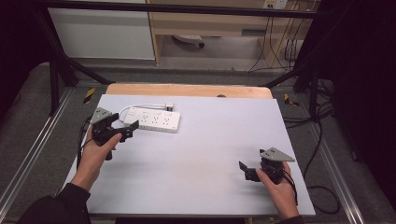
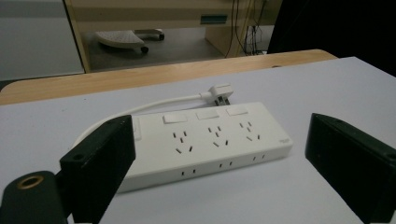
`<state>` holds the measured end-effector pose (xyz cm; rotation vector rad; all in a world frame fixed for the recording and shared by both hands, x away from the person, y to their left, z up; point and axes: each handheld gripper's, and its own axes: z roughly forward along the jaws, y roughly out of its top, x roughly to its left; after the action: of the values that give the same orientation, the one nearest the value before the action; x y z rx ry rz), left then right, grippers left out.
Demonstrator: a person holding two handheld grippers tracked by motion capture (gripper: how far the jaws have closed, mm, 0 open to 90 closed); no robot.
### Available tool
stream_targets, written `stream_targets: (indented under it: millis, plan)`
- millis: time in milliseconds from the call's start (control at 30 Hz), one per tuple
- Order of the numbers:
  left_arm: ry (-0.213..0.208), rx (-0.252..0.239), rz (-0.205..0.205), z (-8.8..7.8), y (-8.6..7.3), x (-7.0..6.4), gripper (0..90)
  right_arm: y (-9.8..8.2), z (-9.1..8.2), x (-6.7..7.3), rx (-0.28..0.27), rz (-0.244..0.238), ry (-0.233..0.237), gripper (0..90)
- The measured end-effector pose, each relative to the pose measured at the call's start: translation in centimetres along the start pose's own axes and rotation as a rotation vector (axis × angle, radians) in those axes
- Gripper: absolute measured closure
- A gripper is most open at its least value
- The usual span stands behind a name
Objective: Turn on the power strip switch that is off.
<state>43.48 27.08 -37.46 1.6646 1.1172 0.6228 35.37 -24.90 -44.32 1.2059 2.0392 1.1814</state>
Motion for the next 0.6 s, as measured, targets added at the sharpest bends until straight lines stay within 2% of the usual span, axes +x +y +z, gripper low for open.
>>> stream_targets:
  millis: [200,600]
  plan:
    - [0.021,0.018,0.019,1.2,0.5,-0.3,9.3,0.0,-0.1,0.0,-0.003,-0.003,0.000,3.2]
    - [0.029,0.002,0.028,3.1,1.9,-0.2,9.4,0.0,-0.2,0.1,-0.004,-0.006,0.002,3.1]
